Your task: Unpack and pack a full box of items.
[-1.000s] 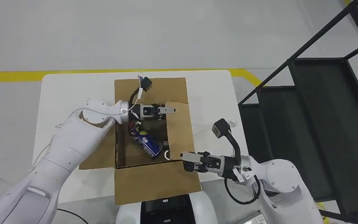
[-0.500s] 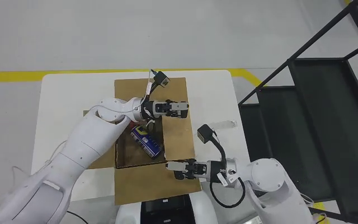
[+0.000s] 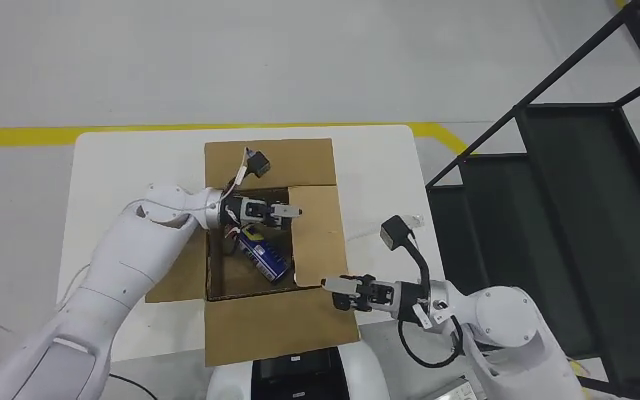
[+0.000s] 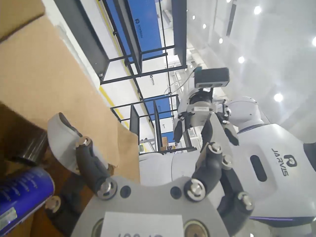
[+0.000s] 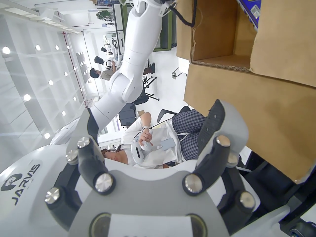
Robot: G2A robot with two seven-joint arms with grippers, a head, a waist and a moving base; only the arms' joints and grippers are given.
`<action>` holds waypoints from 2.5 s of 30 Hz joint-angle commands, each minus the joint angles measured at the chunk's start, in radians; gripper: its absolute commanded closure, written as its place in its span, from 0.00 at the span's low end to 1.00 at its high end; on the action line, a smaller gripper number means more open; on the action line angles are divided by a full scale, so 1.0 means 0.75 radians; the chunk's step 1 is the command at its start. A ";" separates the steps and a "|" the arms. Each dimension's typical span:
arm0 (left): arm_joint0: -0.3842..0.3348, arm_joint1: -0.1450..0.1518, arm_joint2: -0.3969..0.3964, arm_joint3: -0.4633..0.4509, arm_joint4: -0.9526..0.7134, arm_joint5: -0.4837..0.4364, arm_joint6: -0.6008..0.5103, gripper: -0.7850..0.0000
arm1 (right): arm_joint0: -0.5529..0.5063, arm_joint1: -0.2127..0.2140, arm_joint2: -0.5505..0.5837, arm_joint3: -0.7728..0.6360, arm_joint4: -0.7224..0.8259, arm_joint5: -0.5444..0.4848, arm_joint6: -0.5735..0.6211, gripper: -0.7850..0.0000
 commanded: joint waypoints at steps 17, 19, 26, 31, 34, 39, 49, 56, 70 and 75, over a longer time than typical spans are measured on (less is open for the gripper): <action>0.050 -0.053 0.057 0.003 0.080 -0.040 0.225 0.00 | -0.050 0.026 -0.003 -0.013 0.024 -0.038 -0.030 0.00; 0.030 -0.072 0.066 0.025 0.034 -0.073 0.233 0.00 | -0.047 0.029 -0.014 -0.013 0.027 -0.039 -0.021 0.00; -0.020 -0.119 0.059 0.026 -0.125 -0.188 0.215 0.00 | -0.017 0.036 -0.071 -0.013 0.017 -0.030 -0.027 0.00; -0.047 -0.158 0.089 0.035 -0.202 -0.176 0.197 0.00 | 0.000 0.044 -0.109 -0.013 -0.028 -0.008 -0.037 0.00; -0.076 -0.193 0.134 0.058 -0.206 -0.177 0.194 0.00 | 0.007 0.049 -0.124 -0.011 -0.069 0.013 -0.040 0.00; -0.118 -0.263 0.212 0.116 -0.236 -0.198 0.195 0.00 | 0.002 0.056 -0.130 -0.013 -0.095 0.028 -0.068 0.00; -0.189 -0.327 0.220 0.281 -0.245 -0.242 0.141 0.00 | -0.120 0.087 0.038 -0.013 -0.349 0.104 -0.140 0.00; -0.176 -0.196 -0.009 0.205 -0.153 -0.154 0.053 0.00 | -0.241 0.098 0.178 -0.013 -0.377 0.076 -0.170 0.00; 0.359 0.113 -0.788 -0.465 0.058 0.242 -0.145 0.00 | -0.234 0.094 0.127 0.149 -0.272 -0.046 -0.289 0.00; 0.567 0.154 -0.969 -0.616 0.057 0.311 -0.135 0.00 | -0.183 0.095 0.077 0.216 -0.284 -0.040 -0.304 0.00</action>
